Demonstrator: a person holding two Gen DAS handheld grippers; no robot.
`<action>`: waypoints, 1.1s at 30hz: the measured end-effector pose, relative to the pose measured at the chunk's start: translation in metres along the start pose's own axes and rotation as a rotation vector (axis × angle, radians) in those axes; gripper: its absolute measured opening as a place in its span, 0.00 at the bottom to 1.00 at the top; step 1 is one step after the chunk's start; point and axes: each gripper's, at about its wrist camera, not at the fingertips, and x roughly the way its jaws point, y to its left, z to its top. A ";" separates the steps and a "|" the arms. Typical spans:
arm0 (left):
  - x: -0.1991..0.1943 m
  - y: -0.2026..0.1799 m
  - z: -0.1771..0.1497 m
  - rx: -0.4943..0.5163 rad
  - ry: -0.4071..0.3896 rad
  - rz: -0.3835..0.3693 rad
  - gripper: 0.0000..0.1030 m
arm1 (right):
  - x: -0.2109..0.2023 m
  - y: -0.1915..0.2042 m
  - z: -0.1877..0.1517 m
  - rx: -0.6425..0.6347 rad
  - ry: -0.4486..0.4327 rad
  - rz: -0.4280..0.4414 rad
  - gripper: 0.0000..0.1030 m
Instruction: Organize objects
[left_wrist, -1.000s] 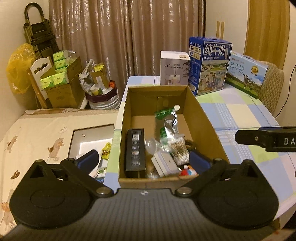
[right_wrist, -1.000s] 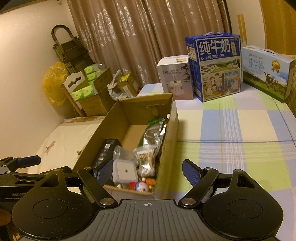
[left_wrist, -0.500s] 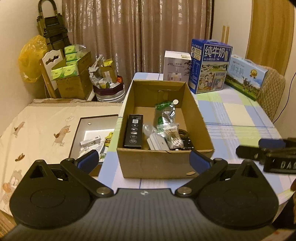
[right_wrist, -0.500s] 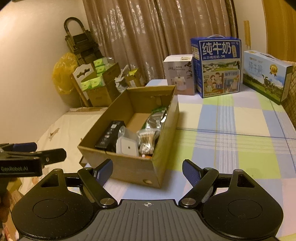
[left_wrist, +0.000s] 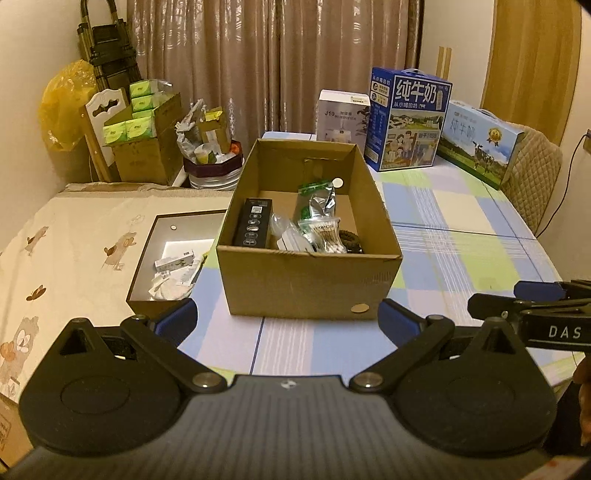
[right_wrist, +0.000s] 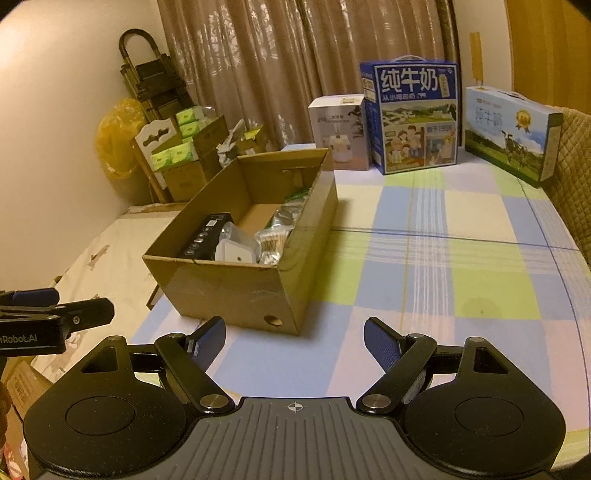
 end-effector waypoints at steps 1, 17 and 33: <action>-0.002 0.001 -0.002 -0.006 0.000 0.002 0.99 | -0.002 -0.001 -0.001 -0.002 -0.002 -0.003 0.77; -0.011 0.000 -0.020 -0.010 -0.004 0.005 0.99 | -0.014 0.005 -0.010 -0.035 -0.003 -0.033 0.77; -0.013 -0.003 -0.020 -0.017 -0.015 -0.007 0.99 | -0.017 0.002 -0.012 -0.024 0.000 -0.052 0.77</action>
